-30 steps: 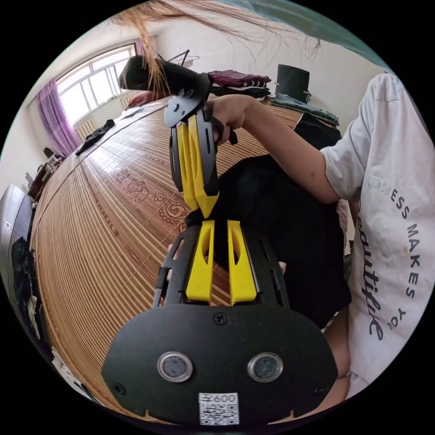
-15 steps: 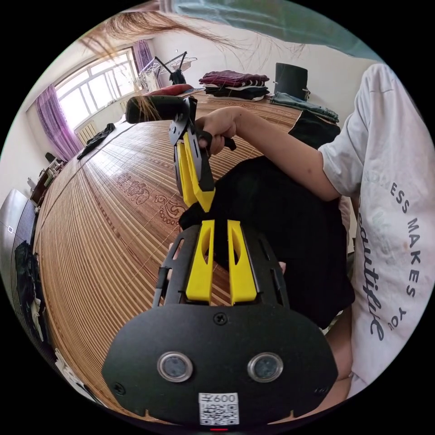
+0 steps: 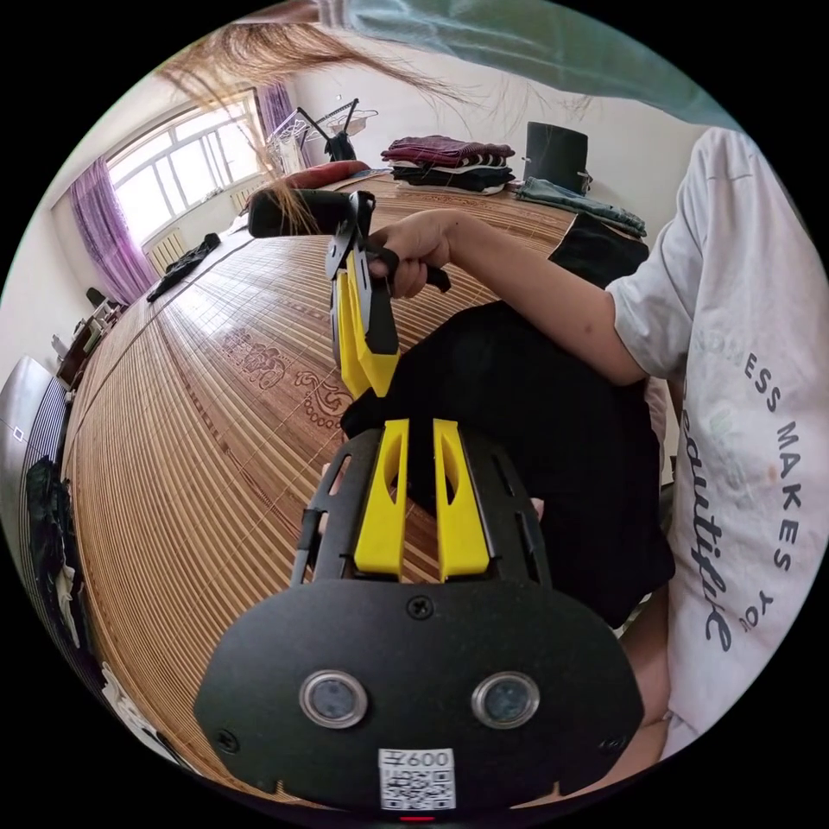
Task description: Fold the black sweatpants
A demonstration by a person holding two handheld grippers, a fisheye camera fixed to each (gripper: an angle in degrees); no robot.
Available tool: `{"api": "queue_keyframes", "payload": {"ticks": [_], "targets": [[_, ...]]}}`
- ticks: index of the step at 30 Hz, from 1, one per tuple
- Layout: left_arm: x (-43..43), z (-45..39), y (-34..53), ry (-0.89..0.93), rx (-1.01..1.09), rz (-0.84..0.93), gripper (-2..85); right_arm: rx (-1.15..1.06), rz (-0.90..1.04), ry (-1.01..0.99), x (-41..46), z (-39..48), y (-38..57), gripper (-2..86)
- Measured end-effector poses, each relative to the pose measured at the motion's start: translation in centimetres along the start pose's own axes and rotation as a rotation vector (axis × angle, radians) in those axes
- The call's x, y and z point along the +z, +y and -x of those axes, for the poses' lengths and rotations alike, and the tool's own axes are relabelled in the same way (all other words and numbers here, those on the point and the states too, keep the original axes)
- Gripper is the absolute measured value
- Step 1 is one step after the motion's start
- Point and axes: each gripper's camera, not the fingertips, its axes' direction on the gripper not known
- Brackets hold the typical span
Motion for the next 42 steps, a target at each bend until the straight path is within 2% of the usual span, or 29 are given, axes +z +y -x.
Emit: {"api": "queue_keyframes", "payload": {"ticks": [9,20,28,34,38,42], "targets": [[-0.9,0.5,-0.8,0.003,-0.005,-0.001,1.0,0.007,0.017,-0.05,-1.8,-1.5,0.2,1.1],[-2.6,1.4,-2.0,0.006,-0.009,0.001,0.7,0.192,0.004,-0.177,-4.3,-7.2,-0.4,-0.7],[-4.3,2.7,-3.0,0.019,-0.022,0.0,0.9,0.141,0.024,-0.126,-5.7,-7.2,-2.3,-0.8],[-5.6,5.2,-3.8,0.092,-0.088,-0.004,1.0,0.103,0.021,-0.112,-6.6,-7.4,-3.5,-0.8],[-6.6,7.7,-3.8,0.184,-0.172,-0.022,1.5,0.167,0.017,-0.184,-6.9,-9.6,-4.6,-0.8],[-7.7,8.6,-4.1,0.168,-0.154,-0.021,1.8,0.25,0.021,-0.186,-7.0,-10.3,-6.2,-0.8]]}}
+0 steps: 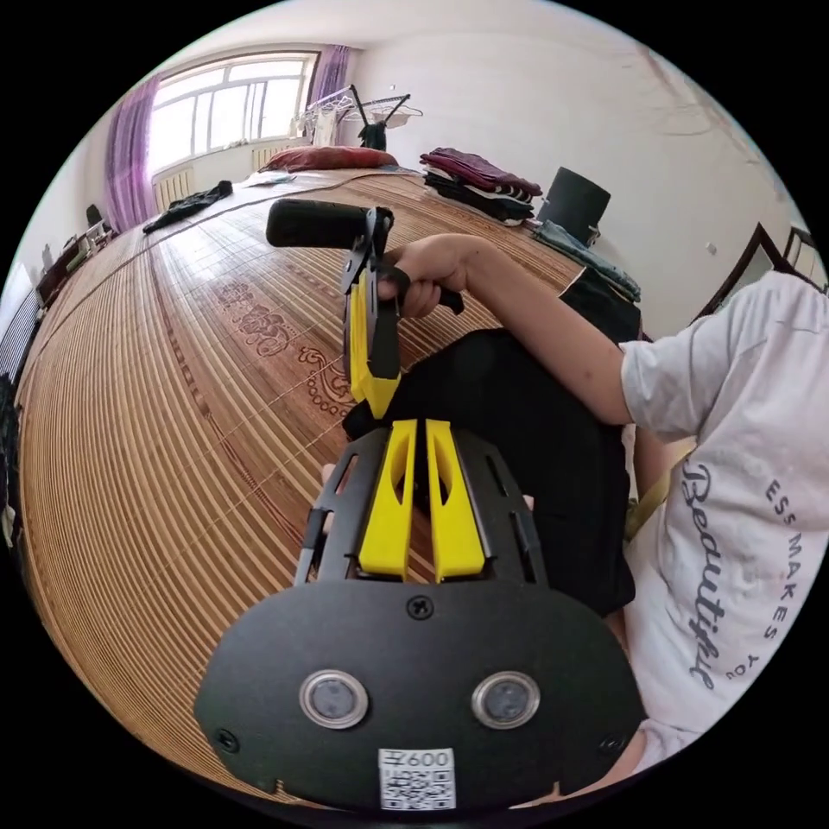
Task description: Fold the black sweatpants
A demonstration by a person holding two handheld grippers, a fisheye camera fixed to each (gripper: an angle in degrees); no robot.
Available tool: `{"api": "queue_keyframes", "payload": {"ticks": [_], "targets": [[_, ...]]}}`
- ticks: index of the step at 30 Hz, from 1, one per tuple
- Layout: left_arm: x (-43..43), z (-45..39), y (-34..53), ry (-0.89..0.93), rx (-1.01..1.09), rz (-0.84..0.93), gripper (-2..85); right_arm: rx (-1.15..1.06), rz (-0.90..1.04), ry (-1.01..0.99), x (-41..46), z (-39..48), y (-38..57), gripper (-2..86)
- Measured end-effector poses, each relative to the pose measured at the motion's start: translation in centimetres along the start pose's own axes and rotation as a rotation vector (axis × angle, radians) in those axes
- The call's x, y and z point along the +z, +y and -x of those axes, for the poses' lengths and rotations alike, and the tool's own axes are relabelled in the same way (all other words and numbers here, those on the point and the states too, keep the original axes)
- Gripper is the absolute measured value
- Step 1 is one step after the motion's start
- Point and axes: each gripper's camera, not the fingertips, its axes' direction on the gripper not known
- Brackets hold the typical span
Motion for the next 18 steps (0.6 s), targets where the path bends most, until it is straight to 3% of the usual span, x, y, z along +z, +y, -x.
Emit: {"api": "queue_keyframes", "payload": {"ticks": [6,12,13,14,16,18], "targets": [[-1.3,-2.3,-0.5,-0.129,0.109,0.017,1.9,0.185,-0.028,0.177,1.0,2.2,-2.8,-0.8],[-2.7,-0.3,-1.0,-0.072,0.062,0.007,1.2,0.223,-0.259,0.2,-0.8,3.6,-1.1,-0.9],[-2.9,-0.1,-1.0,-0.066,0.06,0.005,1.2,0.21,-0.464,0.217,-2.8,4.8,0.5,-0.9],[-3.1,0.1,-1.0,-0.05,0.063,0.011,1.1,0.199,-0.788,0.183,-5.9,6.1,4.1,-0.9],[-3.6,0.5,-1.1,-0.044,0.059,0.001,0.9,0.122,-0.994,0.152,-7.4,8.4,6.6,-0.9],[-4.2,0.6,-1.3,-0.058,0.065,0.0,0.9,0.127,-0.773,0.251,-5.1,10.5,2.9,-0.9]]}}
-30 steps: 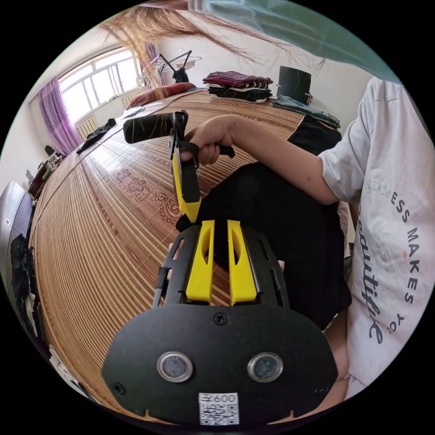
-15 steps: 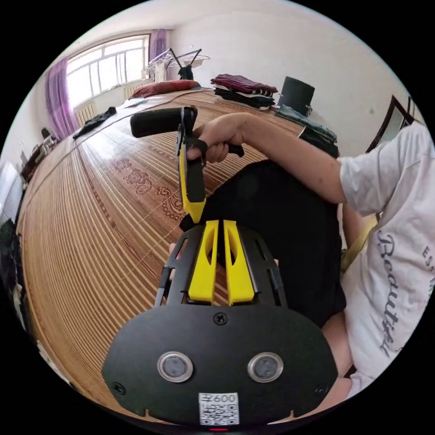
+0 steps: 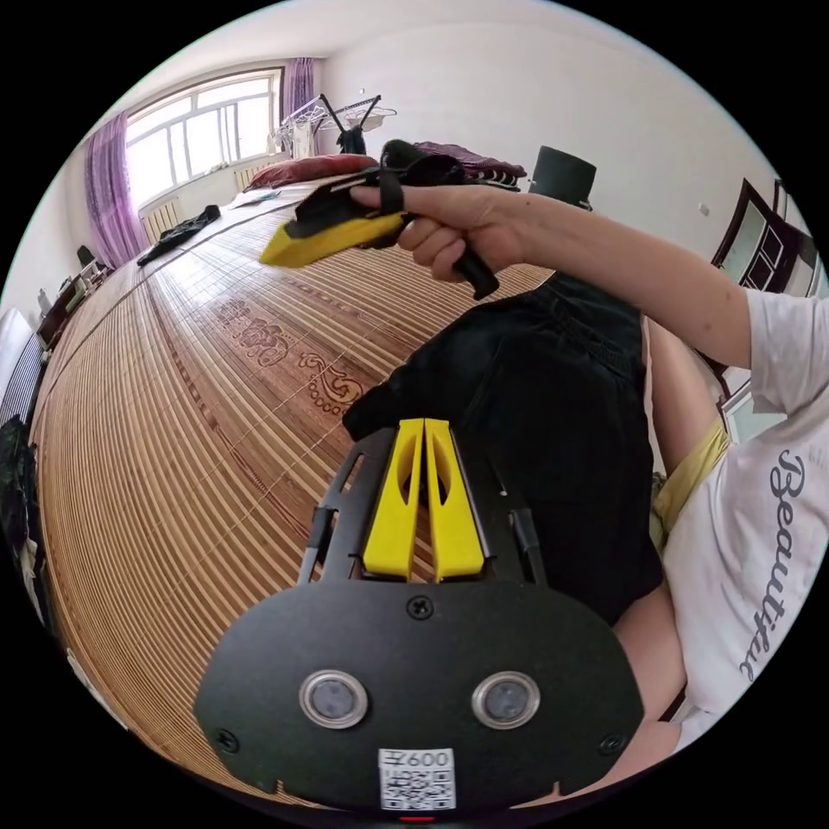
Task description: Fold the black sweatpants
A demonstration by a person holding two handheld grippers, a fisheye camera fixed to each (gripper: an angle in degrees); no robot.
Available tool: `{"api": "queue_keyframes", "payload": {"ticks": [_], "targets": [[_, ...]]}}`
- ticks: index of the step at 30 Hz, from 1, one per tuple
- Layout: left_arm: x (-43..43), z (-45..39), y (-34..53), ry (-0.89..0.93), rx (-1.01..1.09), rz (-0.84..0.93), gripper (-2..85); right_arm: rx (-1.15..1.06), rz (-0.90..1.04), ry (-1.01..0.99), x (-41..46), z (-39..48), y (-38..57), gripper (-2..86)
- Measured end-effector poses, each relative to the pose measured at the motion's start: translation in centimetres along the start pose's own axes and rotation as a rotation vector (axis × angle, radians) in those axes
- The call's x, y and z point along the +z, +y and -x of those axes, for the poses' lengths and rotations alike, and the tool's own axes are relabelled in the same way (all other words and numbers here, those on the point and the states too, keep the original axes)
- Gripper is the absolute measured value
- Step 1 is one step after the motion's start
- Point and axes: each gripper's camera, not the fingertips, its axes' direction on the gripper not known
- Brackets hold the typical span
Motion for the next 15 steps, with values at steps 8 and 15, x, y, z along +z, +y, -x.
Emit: {"api": "queue_keyframes", "payload": {"ticks": [8,15], "targets": [[-1.8,-0.3,-0.6,-0.099,0.048,-0.001,0.8,-0.016,0.235,0.306,13.1,3.2,1.6,-0.9],[-3.7,2.8,-1.3,-0.064,0.027,0.0,0.9,-0.251,0.276,0.312,14.8,13.5,4.9,-0.9]]}}
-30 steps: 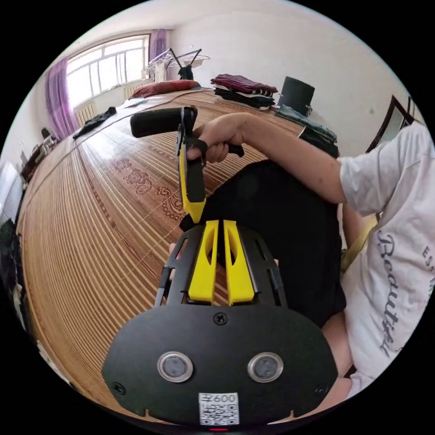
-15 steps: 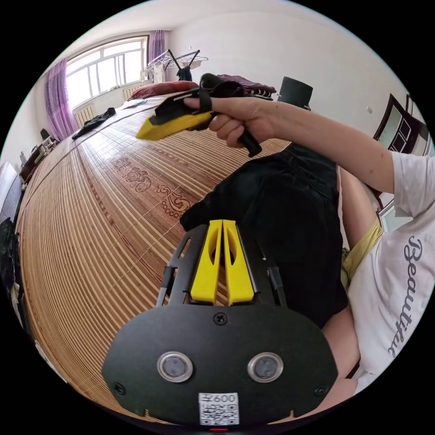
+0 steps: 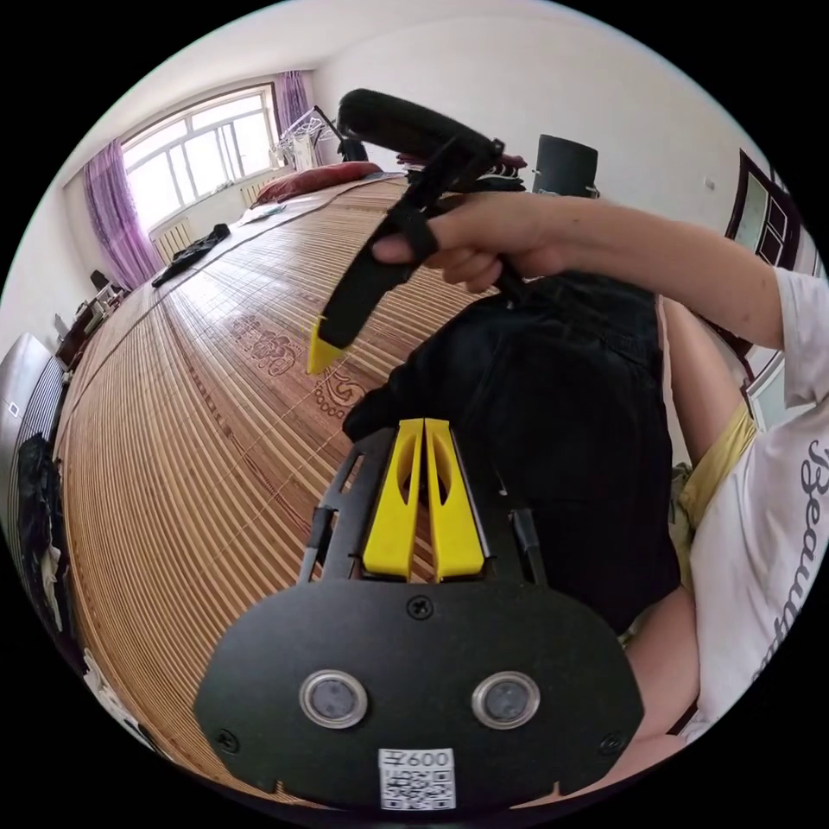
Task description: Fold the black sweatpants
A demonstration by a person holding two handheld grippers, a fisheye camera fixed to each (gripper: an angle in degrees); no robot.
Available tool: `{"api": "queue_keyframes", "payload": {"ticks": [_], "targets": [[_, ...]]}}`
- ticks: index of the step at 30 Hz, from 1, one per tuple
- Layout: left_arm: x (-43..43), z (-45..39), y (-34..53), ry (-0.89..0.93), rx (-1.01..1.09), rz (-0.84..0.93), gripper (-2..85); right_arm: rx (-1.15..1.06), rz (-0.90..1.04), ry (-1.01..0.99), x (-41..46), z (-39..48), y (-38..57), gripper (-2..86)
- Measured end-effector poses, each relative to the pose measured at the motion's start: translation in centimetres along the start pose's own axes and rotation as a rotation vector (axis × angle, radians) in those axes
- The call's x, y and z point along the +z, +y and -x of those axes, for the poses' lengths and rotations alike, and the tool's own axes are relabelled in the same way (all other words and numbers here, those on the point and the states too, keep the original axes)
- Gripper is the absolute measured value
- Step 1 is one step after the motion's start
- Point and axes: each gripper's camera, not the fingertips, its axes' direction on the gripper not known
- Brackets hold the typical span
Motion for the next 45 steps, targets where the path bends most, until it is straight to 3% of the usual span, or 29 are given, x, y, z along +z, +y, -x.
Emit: {"api": "queue_keyframes", "payload": {"ticks": [2,5,8,12,16,20,28,30,33,36,40,45], "targets": [[-0.4,1.5,-0.2,0.034,-0.025,0.0,0.9,-0.002,0.087,0.152,2.8,1.8,1.2,-0.9],[-1.3,4.4,-0.3,0.105,-0.075,-0.014,0.8,0.08,-0.045,0.114,2.9,1.7,3.1,-0.9],[-3.1,9.1,0.4,0.228,-0.205,-0.158,0.5,0.099,-0.114,0.103,3.0,3.1,3.8,-0.9],[-1.6,11.7,-1.2,0.26,-0.239,-0.052,0.2,0.089,-0.115,0.182,3.2,6.7,3.2,-0.9],[-4.0,14.5,0.0,0.381,-0.322,-0.182,0.1,0.091,-0.204,0.185,1.9,10.3,3.8,-0.9],[-0.8,16.6,0.2,0.458,-0.404,-0.048,0.1,0.112,-0.19,0.173,3.2,12.9,3.1,-0.9],[-1.0,18.0,3.5,0.401,-0.399,0.029,0.1,0.122,-0.197,0.187,5.3,18.0,0.9,-0.9],[-2.5,20.3,6.0,0.429,-0.514,-0.138,0.1,0.095,-0.203,0.238,5.9,20.4,0.3,-0.9],[-2.7,20.0,6.3,0.346,-0.505,-0.323,0.1,0.062,-0.196,0.305,6.9,24.1,-1.1,-0.9],[0.7,16.2,3.1,0.201,-0.337,-0.166,0.1,0.071,-0.192,0.295,7.3,26.3,-2.5,-0.9],[4.9,13.5,2.3,0.126,-0.284,-0.029,0.0,0.11,-0.141,0.352,7.2,30.0,-4.5,-0.9],[7.7,12.2,5.0,0.111,-0.305,-0.036,0.1,0.131,0.017,0.717,4.8,35.2,-1.5,-0.9]]}}
